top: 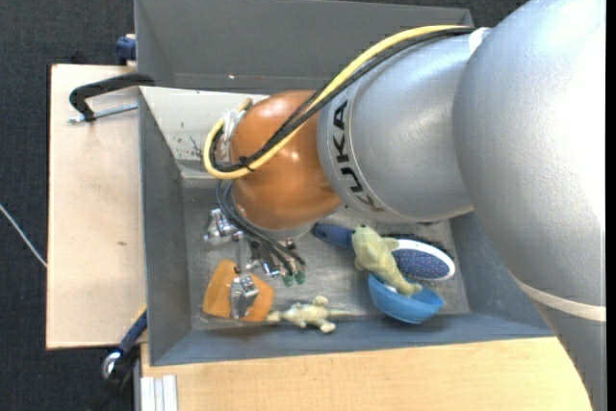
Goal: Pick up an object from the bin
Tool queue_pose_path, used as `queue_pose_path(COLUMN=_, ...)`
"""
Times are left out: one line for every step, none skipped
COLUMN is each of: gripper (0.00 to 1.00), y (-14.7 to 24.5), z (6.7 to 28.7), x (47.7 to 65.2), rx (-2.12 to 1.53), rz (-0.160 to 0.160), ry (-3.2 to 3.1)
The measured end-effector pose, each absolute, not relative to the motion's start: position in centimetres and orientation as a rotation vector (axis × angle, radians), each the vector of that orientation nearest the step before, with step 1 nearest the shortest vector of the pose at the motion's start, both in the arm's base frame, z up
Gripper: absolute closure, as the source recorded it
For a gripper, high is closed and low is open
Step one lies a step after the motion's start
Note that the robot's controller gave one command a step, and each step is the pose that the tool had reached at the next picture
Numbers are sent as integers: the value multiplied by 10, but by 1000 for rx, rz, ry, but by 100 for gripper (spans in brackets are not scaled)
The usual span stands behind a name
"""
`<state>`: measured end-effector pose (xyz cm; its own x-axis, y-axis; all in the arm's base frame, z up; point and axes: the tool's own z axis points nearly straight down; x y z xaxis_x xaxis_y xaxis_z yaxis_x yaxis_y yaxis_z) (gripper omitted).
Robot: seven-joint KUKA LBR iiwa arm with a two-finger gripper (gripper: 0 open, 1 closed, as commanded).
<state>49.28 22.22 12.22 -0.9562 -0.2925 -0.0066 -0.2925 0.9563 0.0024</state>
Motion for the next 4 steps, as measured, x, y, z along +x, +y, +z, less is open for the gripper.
queue_pose_path(gripper=0, y=206, z=117, x=493, rx=-575, rz=0, ry=3088)
queue_pose_path(gripper=0, y=205, z=71, x=493, rx=-625, rz=3, ry=3073)
queue_pose_path(gripper=0, y=227, z=72, x=493, rx=-802, rz=-4, ry=3033)
queue_pose_path(gripper=100, y=226, z=73, x=494, rx=-800, rz=-5, ry=3033)
